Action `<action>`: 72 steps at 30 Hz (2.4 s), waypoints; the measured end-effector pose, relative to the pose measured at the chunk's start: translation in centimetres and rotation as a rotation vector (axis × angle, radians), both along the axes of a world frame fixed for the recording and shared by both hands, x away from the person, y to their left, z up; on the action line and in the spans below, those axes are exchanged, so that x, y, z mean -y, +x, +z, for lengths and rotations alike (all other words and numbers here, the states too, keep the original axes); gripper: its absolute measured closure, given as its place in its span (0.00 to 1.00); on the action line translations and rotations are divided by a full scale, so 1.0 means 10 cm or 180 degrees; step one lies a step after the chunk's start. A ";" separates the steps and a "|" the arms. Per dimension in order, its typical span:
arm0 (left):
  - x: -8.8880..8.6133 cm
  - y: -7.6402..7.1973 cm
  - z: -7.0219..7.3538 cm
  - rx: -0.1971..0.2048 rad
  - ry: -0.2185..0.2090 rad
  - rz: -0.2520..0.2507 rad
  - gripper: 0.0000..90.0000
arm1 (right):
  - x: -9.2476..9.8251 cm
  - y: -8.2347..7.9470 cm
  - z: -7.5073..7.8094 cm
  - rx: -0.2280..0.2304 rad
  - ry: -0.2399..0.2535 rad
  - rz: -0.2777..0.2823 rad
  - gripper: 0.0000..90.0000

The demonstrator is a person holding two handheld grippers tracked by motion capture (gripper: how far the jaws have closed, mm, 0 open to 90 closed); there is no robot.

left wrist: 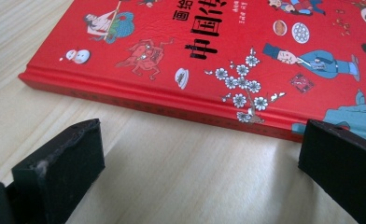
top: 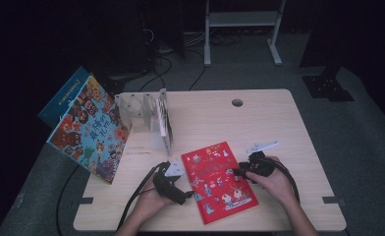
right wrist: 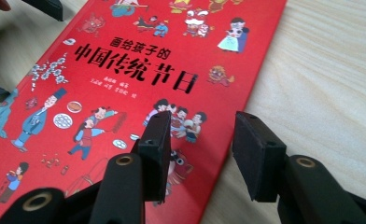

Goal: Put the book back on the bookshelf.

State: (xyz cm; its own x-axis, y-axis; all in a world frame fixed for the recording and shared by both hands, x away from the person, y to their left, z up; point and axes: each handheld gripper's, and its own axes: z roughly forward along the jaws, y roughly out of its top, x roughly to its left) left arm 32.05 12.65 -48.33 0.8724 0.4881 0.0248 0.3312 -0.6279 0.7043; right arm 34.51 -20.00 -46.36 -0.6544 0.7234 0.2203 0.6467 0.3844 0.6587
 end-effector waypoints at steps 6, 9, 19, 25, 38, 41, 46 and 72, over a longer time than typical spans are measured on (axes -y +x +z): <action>0.01 0.01 0.00 0.0002 0.0002 0.0003 0.00 | 0.03 0.04 -0.04 -0.0061 0.0044 -0.0059 0.63; 0.01 0.01 0.00 0.0001 0.0000 0.0001 0.00 | 0.04 0.05 -0.05 -0.0092 0.0096 -0.0080 0.62; 0.01 0.01 0.00 0.0001 0.0001 0.0001 0.00 | 0.03 0.11 -0.04 -0.0316 0.0115 -0.0147 0.61; 0.01 0.01 0.00 0.0002 0.0000 -0.0004 0.00 | -0.04 0.19 0.04 -0.0569 -0.0102 -0.0126 0.58; 0.01 0.01 0.00 -0.0005 0.0003 -0.0012 0.00 | -0.17 0.43 0.15 -0.1104 -0.0438 -0.0188 0.63; 0.00 0.01 0.00 -0.0007 0.0004 -0.0018 0.00 | -0.16 0.47 0.15 -0.1230 -0.0396 -0.0197 0.65; 0.00 0.01 0.00 -0.0007 0.0002 -0.0023 0.00 | -0.20 0.49 0.17 -0.1263 -0.0500 -0.0166 0.65; 0.01 0.02 0.00 0.0002 -0.0014 -0.0041 0.00 | -0.17 0.42 0.75 -0.1199 -0.0218 0.0107 0.73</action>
